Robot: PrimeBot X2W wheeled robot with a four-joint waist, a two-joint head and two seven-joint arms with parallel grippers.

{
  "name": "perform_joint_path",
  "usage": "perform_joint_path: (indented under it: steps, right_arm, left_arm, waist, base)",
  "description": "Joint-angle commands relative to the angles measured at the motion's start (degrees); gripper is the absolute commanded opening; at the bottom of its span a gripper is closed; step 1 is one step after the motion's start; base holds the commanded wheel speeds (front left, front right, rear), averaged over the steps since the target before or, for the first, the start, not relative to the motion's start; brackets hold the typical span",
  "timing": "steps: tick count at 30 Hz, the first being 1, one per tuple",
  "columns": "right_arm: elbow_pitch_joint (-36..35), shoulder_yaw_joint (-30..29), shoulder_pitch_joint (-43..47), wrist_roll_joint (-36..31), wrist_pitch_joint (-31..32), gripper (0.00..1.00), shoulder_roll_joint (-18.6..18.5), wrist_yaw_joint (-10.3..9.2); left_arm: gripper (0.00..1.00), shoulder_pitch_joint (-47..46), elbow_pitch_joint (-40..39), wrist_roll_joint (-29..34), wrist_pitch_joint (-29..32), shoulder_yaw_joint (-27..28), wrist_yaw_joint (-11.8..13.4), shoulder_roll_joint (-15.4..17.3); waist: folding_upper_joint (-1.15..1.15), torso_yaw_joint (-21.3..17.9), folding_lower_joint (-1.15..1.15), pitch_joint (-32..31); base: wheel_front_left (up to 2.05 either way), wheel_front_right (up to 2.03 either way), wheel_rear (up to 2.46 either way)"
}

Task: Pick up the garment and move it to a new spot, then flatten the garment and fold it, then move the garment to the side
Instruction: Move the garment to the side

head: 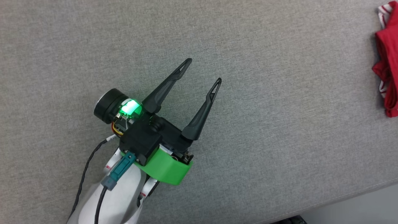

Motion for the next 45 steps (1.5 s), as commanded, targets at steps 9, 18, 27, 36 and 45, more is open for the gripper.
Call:
perform_joint_path:
  steps: [9,18,27,36,45]
  right_arm:
    - [6.32,-3.65,-4.54,-3.97,-4.13,0.0,2.33,-0.11]
    - [8.88,-5.31,-5.73,-6.0,-5.71,1.0,3.46,-0.11]
    - [4.75,-3.66,-4.07,-4.32,-8.09,1.0,4.69,-0.11]
    - [-8.34,-1.87,3.02,4.26,-9.41,1.0,9.93,-0.11]
    - [-21.93,-4.19,16.47,10.62,-13.57,1.0,21.26,-0.11]
  left_arm:
    - [1.0,-0.89,-1.6,0.68,-0.33,0.68,-0.15,-0.75]
    - [1.0,-0.18,-0.55,-0.19,-0.33,1.11,-0.15,-2.49]
    - [1.0,3.98,3.15,-3.48,-0.33,5.47,-0.15,-5.44]
    - [1.0,10.98,6.96,-4.76,-0.33,13.69,-0.15,-7.92]
    - [1.0,16.82,10.88,-4.63,-0.33,18.81,-0.15,-9.5]
  waist:
    - [0.0,3.03,-0.01,3.3]
    - [0.0,4.12,-0.01,-0.45]
    - [0.0,5.67,-0.01,-11.02]
    - [0.0,8.5,-0.01,-22.37]
    - [0.0,11.45,-0.01,-29.56]
  base:
    - [0.0,0.0,0.0]
    - [0.0,0.0,0.0]
    - [0.0,0.0,0.0]
    - [0.0,0.0,0.0]
    - [0.0,0.0,0.0]
